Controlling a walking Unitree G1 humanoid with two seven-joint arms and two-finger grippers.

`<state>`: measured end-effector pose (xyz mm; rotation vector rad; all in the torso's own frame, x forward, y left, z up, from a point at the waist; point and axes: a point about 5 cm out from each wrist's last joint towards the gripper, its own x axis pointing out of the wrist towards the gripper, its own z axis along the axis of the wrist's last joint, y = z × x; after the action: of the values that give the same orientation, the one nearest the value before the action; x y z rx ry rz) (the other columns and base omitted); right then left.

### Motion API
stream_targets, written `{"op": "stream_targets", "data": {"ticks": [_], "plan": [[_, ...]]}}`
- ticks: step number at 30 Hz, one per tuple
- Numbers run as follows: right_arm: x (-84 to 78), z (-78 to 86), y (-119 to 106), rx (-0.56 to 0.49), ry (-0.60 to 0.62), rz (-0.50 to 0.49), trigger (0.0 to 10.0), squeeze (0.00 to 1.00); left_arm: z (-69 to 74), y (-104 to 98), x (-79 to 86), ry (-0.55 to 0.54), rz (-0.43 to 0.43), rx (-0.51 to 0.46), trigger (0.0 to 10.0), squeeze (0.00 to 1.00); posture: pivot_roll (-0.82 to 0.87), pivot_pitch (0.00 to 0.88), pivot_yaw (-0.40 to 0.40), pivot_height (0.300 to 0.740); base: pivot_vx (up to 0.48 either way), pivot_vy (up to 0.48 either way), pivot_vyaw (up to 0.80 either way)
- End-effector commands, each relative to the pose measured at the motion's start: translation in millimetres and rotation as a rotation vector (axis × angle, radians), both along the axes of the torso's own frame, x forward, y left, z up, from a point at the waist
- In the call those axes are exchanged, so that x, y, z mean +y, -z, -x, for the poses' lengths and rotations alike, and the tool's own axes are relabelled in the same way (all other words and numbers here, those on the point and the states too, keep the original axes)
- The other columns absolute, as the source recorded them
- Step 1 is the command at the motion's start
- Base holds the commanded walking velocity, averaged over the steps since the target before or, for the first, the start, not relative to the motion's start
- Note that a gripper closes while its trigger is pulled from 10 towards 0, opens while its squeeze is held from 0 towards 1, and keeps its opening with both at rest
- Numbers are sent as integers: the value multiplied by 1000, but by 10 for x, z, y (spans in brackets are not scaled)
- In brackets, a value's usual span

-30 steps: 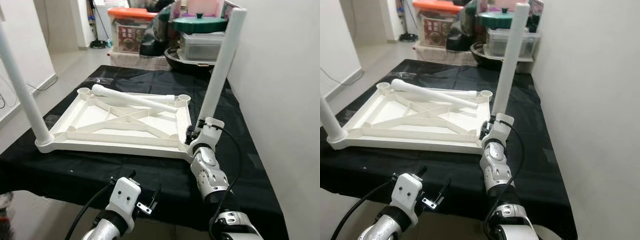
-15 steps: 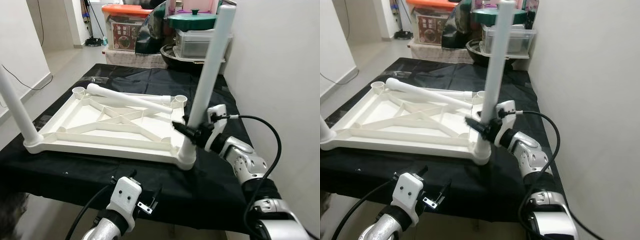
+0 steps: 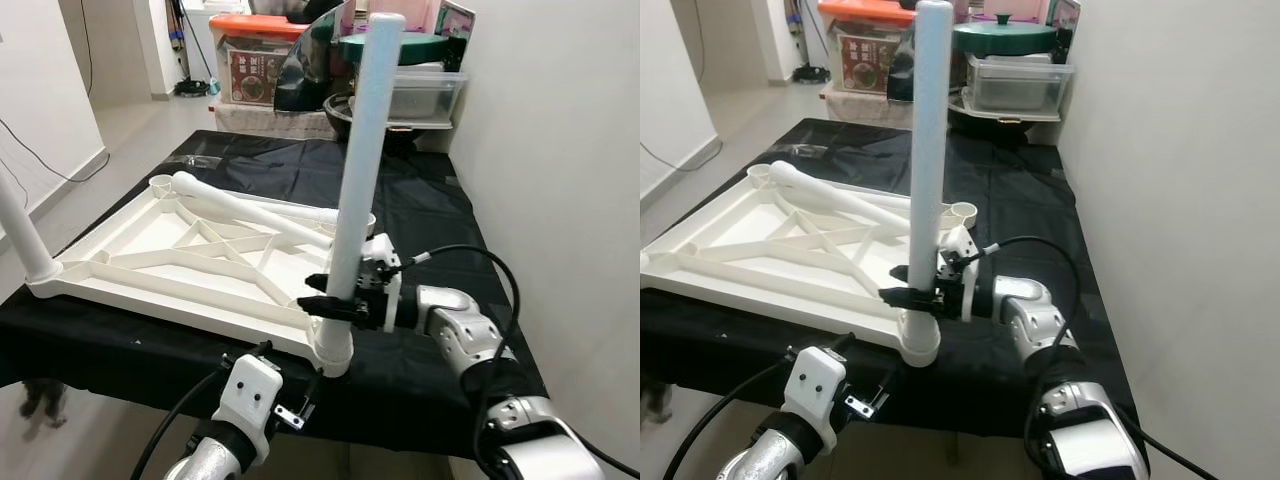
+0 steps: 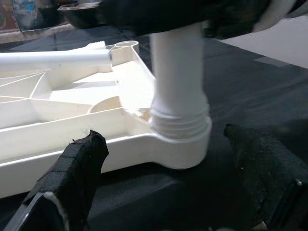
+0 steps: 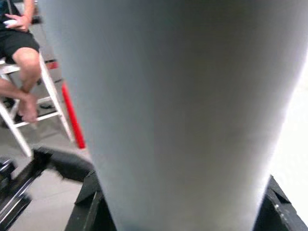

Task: Building children table

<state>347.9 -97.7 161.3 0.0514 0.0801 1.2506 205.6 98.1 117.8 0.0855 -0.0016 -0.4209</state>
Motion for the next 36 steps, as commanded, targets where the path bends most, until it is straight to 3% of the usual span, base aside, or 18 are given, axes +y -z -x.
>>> {"op": "stream_targets", "data": {"ticks": [1, 3, 4, 8, 9, 11, 12, 14, 15, 20, 21, 22, 23, 24, 30, 31, 32, 36], "plan": [[3, -41, 24, 22, 84, -24, 0, 0, 19, 14, 2, 3, 0, 5, 10000, 0, 129, 0, -82, 740, 0, 0, 0], [-44, -117, 32, 24, 240, -26, 0, 0, 21, 18, 2, 4, 0, 5, 10000, 0, 122, 0, -81, 740, 0, 0, 0], [-44, -117, 32, 24, 240, -26, 0, 0, 21, 18, 2, 4, 0, 5, 10000, 0, 122, 0, -81, 740, 0, 0, 0], [-370, -340, 74, 79, 893, -19, 0, 0, 16, 25, -3, 12, -1, 8, 10000, 0, 112, 0, -74, 740, 0, 0, 0], [-370, -340, 74, 79, 893, -19, 0, 0, 16, 25, -3, 12, -1, 8, 10000, 0, 112, 0, -74, 740, 0, 0, 0], [-619, -337, 155, 107, 1215, 34, 0, 0, 13, 31, -2, 15, -2, 9, 10000, 0, 108, 0, -71, 740, 0, 0, 0], [-619, -337, 155, 107, 1215, 34, 0, 0, 13, 31, -2, 15, -2, 9, 10000, 0, 108, 0, -71, 740, 0, 0, 0], [-772, -168, 255, 139, 1534, 32, 0, 0, 8, 34, -6, 23, -4, 9, 10000, 0, 107, 0, -71, 740, 0, 0, 0], [-785, -98, 285, 156, 1615, 24, 0, 0, 6, 36, -7, 25, -5, 9, 10000, 0, 108, 0, -73, 740, 0, 0, 0], [-580, -1, 355, 211, 1656, -15, 0, 0, 4, 39, -13, 26, -8, 9, 10000, 0, 114, 0, -76, 740, 0, 0, 0], [-432, -26, 368, 239, 1582, -47, 0, 0, 2, 39, -13, 24, -8, 9, 10000, 0, 115, 0, -78, 740, 0, 0, 0], [-324, -47, 359, 238, 1535, -59, 10000, 0, 1, 38, -14, 23, -8, 8, 10000, 0, 115, 0, -78, 740, 0, 0, 0], [-247, -64, 340, 225, 1494, -77, 10000, 0, 0, 37, -16, 23, -8, 8, 10000, 0, 115, 0, -78, 740, 0, 0, 0], [-175, -82, 323, 210, 1434, -100, 10000, 1000, -1, 36, -18, 23, -8, 8, 10000, 0, 113, 0, -78, 740, 0, 0, 0], [-154, -129, 277, 171, 1380, -138, 10000, 1000, -2, 34, -21, 23, -7, 8, 10000, 0, 114, 0, -80, 740, 0, 0, 0], [-196, -174, 214, 141, 1320, -176, 10000, 0, -2, 34, -21, 22, -7, 8, 10000, 0, 112, 0, -79, 740, 0, 0, 0], [-196, -174, 214, 141, 1320, -176, 10000, 0, -2, 34, -21, 22, -7, 8, 10000, 0, 112, 0, -79, 740, 0, 0, 0], [-360, -235, 15, 70, 905, -233, 10000, 0, -9, 32, -21, 23, -6, 8, 10000, 0, 109, 0, -76, 740, 0, 0, 0]]}}
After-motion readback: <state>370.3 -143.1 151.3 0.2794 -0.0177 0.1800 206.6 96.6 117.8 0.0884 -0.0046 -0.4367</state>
